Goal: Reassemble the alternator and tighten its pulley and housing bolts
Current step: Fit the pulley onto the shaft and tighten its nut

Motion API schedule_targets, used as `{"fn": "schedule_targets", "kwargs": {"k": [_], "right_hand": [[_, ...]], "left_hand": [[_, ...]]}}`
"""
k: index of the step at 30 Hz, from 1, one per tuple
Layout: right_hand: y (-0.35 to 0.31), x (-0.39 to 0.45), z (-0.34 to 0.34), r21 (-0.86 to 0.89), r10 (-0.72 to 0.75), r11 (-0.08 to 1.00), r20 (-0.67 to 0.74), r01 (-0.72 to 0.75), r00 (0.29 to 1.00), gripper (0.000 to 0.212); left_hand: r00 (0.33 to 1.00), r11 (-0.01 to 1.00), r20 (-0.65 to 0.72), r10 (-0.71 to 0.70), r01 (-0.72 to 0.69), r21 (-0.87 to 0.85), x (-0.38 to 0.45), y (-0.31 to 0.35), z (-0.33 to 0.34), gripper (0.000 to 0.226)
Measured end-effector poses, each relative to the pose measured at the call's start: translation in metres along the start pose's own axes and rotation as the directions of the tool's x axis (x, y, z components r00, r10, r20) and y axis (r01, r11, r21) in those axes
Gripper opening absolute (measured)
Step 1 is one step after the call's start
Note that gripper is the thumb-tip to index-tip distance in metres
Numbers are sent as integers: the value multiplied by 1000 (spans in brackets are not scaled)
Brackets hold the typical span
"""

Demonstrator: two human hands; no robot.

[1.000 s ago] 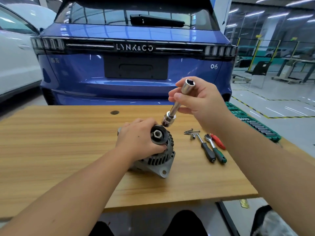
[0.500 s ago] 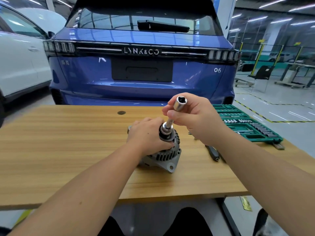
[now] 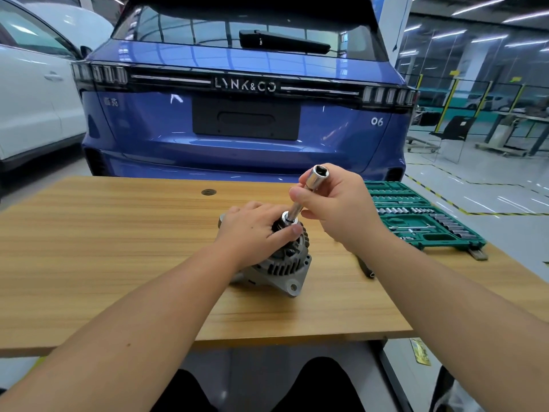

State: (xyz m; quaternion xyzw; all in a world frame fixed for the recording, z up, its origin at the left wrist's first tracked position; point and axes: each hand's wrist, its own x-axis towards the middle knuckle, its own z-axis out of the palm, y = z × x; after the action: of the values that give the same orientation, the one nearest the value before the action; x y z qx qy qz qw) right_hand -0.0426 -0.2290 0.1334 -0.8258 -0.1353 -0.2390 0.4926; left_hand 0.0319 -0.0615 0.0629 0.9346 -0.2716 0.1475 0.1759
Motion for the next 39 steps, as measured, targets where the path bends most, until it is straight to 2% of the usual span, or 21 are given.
{"fn": "schedule_targets", "kwargs": {"k": [3,5,7,10,13,15,18,20,22,23,25,26,28,30,31,33,35,37,39], "right_hand": [[-1,0,-10,-173,-41,984,74,54,996,24],[-8,0,-24,-303,-71,945,183,126,980,41],[-20,4,-41,-455,-70,863,322,220,944,46],[-40,12,-55,-617,-73,689,462,379,884,41],[-57,18,-57,-654,-99,567,549,500,830,24],[-64,24,-55,-694,-69,500,565,519,822,23],[-66,31,-47,-830,5,340,471,441,882,58],[-65,33,-42,-899,14,256,370,355,929,73],[-64,33,-46,-903,21,273,349,331,937,76],[-64,32,-50,-876,34,332,381,349,924,72],[-66,29,-57,-779,53,471,493,413,869,48],[-68,27,-59,-740,56,497,548,453,834,37],[-70,26,-60,-713,40,480,600,512,799,28],[-70,27,-59,-739,24,414,592,531,806,25],[-70,28,-57,-765,25,377,572,523,820,31],[-69,30,-50,-838,42,283,497,467,867,58],[-67,30,-45,-891,30,261,392,371,920,73],[-63,29,-48,-868,28,348,386,354,922,68],[-65,27,-54,-770,33,481,493,419,869,43]], "left_hand": [[1000,1000,9,0,0,6,0,-2,1,73],[1000,1000,12,-4,4,11,0,-4,2,73],[1000,1000,7,-5,5,12,1,-4,2,75],[1000,1000,-3,-11,11,17,2,-2,2,77],[1000,1000,6,-20,20,19,1,0,1,79],[1000,1000,5,-24,24,14,0,0,1,77],[999,999,-1,-35,35,3,0,1,0,75],[999,999,1,-39,39,4,0,1,1,75],[999,999,0,-39,39,6,0,0,0,76],[999,999,3,-36,36,12,0,0,0,77],[1000,999,7,-31,30,19,0,0,0,77],[1000,999,4,-31,31,18,0,1,1,76],[999,999,1,-35,35,21,0,2,0,76],[999,999,3,-35,35,22,-1,2,0,77],[999,999,4,-34,34,17,-1,2,0,77],[999,999,3,-32,32,10,0,2,0,76],[999,999,4,-34,34,10,0,2,0,75],[1000,999,5,-30,30,11,-1,2,1,75],[1000,1000,8,-27,27,11,-1,1,1,74]]}}
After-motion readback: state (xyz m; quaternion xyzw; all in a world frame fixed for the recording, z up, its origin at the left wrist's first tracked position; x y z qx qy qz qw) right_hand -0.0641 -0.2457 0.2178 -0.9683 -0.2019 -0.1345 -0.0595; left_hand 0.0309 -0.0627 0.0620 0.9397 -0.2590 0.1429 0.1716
